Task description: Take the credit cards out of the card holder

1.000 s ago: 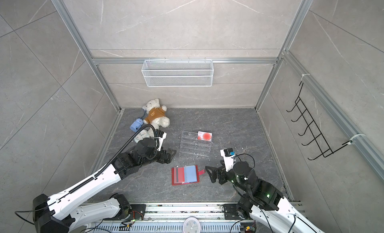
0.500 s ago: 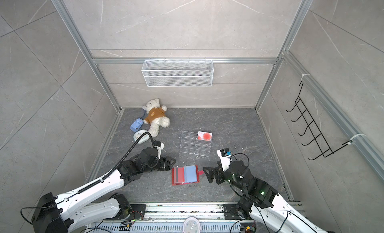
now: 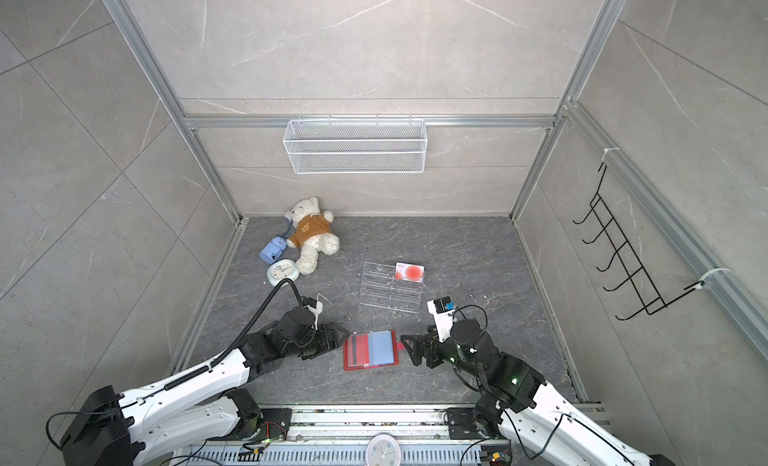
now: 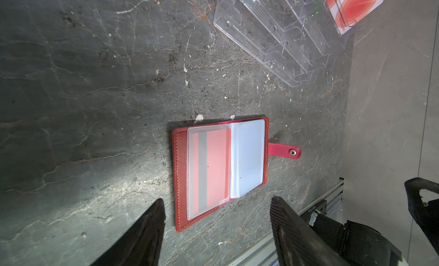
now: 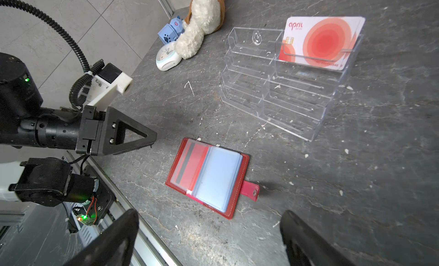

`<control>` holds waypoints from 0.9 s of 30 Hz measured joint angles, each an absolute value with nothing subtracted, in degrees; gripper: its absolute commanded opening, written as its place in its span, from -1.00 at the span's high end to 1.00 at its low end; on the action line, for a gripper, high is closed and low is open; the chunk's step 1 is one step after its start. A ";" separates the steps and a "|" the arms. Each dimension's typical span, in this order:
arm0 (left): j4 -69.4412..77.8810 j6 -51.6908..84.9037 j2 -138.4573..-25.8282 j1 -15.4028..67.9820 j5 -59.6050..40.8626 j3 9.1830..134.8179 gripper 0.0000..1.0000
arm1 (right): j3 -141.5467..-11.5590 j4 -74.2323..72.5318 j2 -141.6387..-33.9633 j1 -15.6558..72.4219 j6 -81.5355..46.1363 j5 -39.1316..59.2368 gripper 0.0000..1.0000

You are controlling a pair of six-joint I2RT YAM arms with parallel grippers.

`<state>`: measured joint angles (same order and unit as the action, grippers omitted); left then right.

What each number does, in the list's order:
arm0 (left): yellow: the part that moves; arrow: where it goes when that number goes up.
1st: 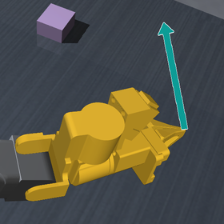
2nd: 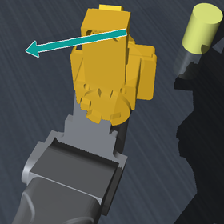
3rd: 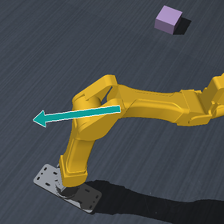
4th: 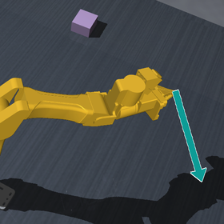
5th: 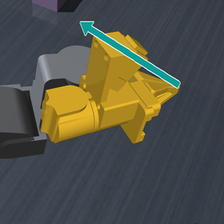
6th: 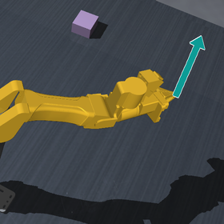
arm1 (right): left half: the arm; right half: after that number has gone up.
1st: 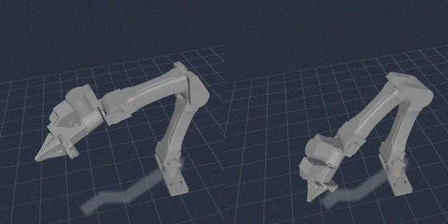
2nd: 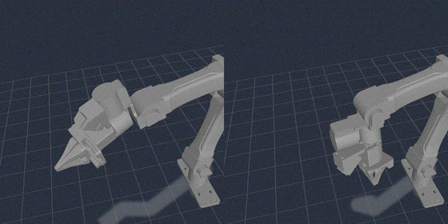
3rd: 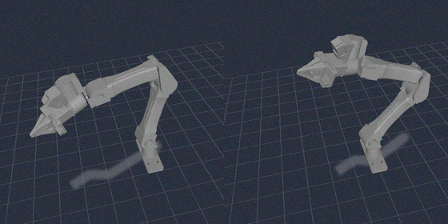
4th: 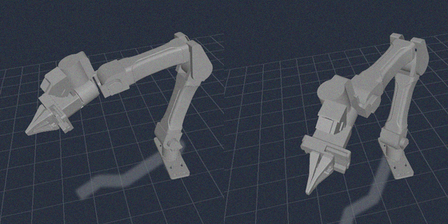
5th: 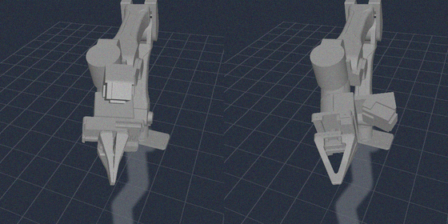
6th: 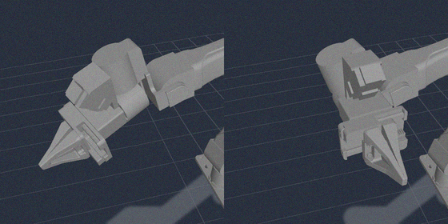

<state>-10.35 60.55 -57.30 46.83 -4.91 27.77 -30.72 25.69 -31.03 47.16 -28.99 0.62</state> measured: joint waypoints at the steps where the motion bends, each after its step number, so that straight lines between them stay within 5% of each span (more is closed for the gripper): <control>1: -9.74 61.19 -57.08 46.83 -5.08 26.96 -0.30 | -30.57 25.28 -31.44 47.16 -29.04 0.91 -0.86; 15: -5.93 67.53 -56.42 46.83 -6.68 20.84 -0.18 | -27.83 17.30 -37.34 47.16 -32.27 3.99 -0.59; 27: -0.80 69.93 -58.50 46.96 -8.32 18.63 -0.07 | -25.30 8.60 -46.63 47.16 -36.14 7.40 0.31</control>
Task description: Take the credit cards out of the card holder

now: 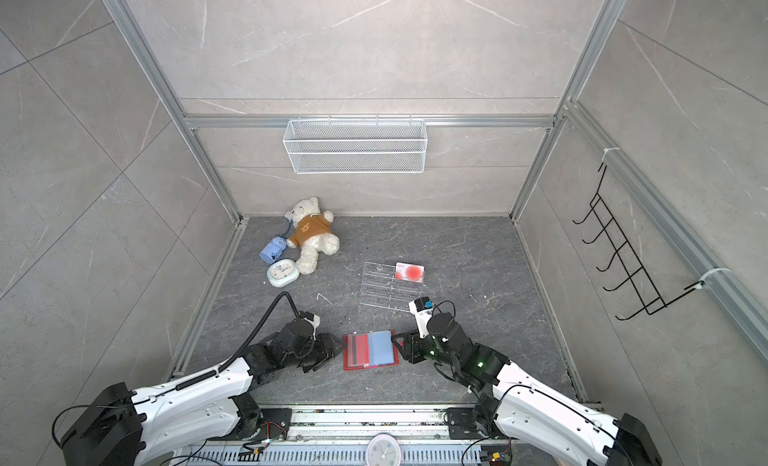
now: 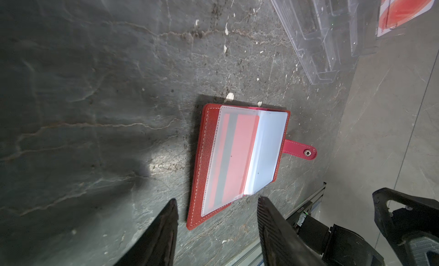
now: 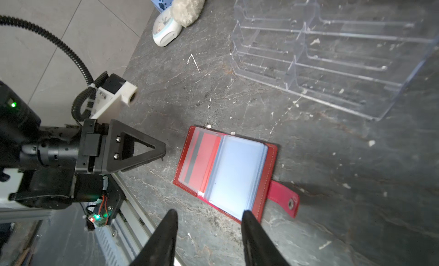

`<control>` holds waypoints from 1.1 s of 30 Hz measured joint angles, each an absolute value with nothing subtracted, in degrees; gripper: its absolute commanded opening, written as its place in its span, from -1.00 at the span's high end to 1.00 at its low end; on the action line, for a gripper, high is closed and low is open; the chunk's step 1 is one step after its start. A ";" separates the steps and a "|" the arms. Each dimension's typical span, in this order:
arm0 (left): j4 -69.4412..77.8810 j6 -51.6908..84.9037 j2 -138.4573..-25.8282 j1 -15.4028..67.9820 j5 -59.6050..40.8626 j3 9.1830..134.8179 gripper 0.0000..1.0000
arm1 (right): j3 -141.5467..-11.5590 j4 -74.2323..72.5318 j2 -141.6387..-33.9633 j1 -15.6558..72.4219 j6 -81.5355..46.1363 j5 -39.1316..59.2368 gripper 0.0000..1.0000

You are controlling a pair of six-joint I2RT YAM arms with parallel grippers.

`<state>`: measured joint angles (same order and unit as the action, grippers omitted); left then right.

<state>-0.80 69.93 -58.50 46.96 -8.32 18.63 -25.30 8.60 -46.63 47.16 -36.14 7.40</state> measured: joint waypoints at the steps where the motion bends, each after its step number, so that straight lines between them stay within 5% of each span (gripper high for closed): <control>1: -0.40 70.08 -58.83 46.96 -8.47 18.24 -0.07 | -25.23 7.79 -47.42 47.16 -36.32 7.81 0.36; 13: 3.07 71.00 -62.19 46.96 -9.74 17.74 -0.02 | -23.09 -1.78 -57.25 47.16 -37.76 11.44 0.76; 33: 10.92 72.31 -65.19 46.98 -12.12 14.61 0.11 | -17.50 -15.73 -71.20 47.18 -40.82 10.72 0.78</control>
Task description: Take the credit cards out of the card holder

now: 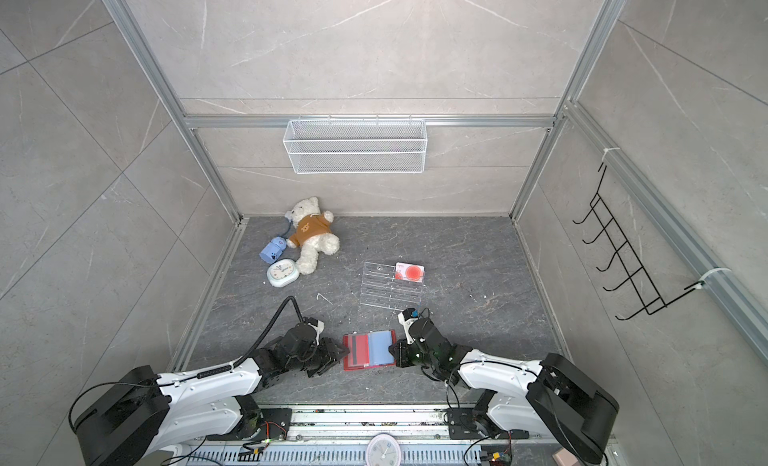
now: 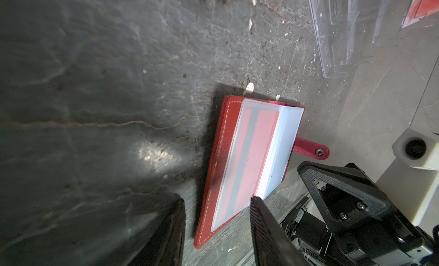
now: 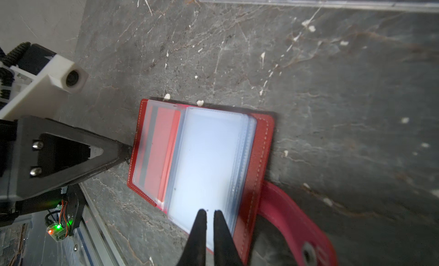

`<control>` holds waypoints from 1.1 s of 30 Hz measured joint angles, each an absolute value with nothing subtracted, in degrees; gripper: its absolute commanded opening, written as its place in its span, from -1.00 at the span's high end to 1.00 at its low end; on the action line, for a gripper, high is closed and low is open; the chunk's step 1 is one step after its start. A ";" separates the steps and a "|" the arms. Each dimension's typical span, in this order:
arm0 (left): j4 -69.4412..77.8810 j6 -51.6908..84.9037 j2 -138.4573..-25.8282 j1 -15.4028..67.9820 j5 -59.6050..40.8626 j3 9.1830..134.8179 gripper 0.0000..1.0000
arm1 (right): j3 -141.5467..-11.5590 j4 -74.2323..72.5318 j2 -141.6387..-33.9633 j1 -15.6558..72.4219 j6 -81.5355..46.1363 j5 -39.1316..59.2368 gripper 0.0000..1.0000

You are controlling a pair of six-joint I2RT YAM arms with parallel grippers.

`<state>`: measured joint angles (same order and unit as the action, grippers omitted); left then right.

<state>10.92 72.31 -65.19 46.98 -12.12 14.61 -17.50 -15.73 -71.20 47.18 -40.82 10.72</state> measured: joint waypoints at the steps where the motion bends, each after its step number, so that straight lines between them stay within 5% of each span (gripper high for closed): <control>1: 11.22 72.31 -65.32 46.98 -12.21 14.59 0.11 | -17.45 -16.40 -71.99 47.16 -41.01 10.72 0.78; 18: 18.52 70.57 -66.17 46.98 -13.63 14.28 0.35 | -14.57 -25.41 -76.40 47.16 -44.01 10.74 0.79; 33: 10.02 70.48 -64.55 47.00 -11.77 14.22 0.26 | -14.57 -25.36 -76.40 47.18 -43.99 10.74 0.79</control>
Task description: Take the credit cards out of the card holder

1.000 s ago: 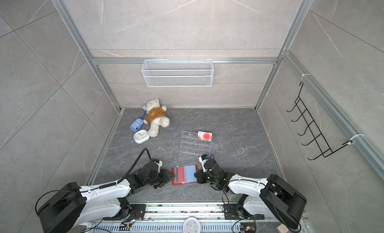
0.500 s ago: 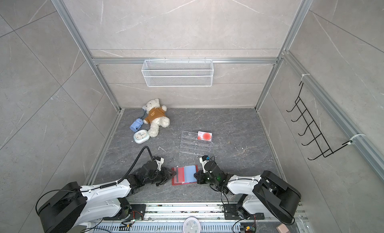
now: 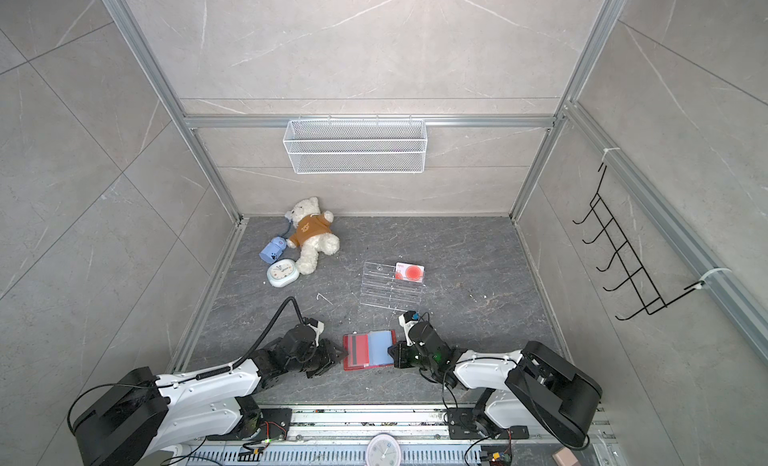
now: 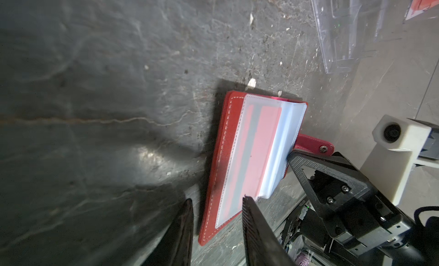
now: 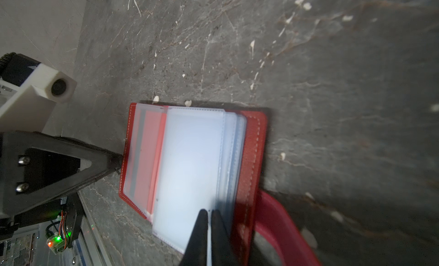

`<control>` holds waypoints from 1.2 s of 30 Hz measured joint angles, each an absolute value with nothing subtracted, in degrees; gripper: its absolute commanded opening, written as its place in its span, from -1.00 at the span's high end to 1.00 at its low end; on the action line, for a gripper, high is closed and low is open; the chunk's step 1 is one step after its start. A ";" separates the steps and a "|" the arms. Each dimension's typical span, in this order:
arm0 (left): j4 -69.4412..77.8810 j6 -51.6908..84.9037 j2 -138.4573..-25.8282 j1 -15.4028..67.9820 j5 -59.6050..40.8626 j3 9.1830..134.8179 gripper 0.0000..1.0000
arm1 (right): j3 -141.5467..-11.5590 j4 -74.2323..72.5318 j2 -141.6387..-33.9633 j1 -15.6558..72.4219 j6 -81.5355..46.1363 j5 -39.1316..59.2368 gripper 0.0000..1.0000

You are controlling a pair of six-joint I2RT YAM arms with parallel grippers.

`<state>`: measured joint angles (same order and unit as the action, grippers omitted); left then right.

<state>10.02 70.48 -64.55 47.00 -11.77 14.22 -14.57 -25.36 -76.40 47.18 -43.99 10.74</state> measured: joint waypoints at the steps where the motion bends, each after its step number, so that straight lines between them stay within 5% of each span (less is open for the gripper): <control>1: 10.33 70.50 -65.06 47.00 -11.70 14.22 0.26 | -14.57 -25.34 -76.42 47.18 -43.99 10.74 0.79; 8: 17.43 70.52 -69.01 47.00 -12.16 13.76 0.24 | -14.57 -25.34 -76.42 47.18 -43.99 10.76 0.79; 16: 19.35 69.63 -68.38 47.00 -10.63 12.36 0.61 | -14.68 -25.34 -76.62 47.16 -43.97 10.96 0.79; 36: 22.72 68.12 -70.35 47.00 -9.63 12.43 0.79 | -15.38 -25.54 -77.69 47.16 -43.97 11.88 0.79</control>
<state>22.72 68.12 -70.35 47.00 -9.63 12.43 -15.38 -25.54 -77.69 47.16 -43.97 11.88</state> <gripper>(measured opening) 0.120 0.104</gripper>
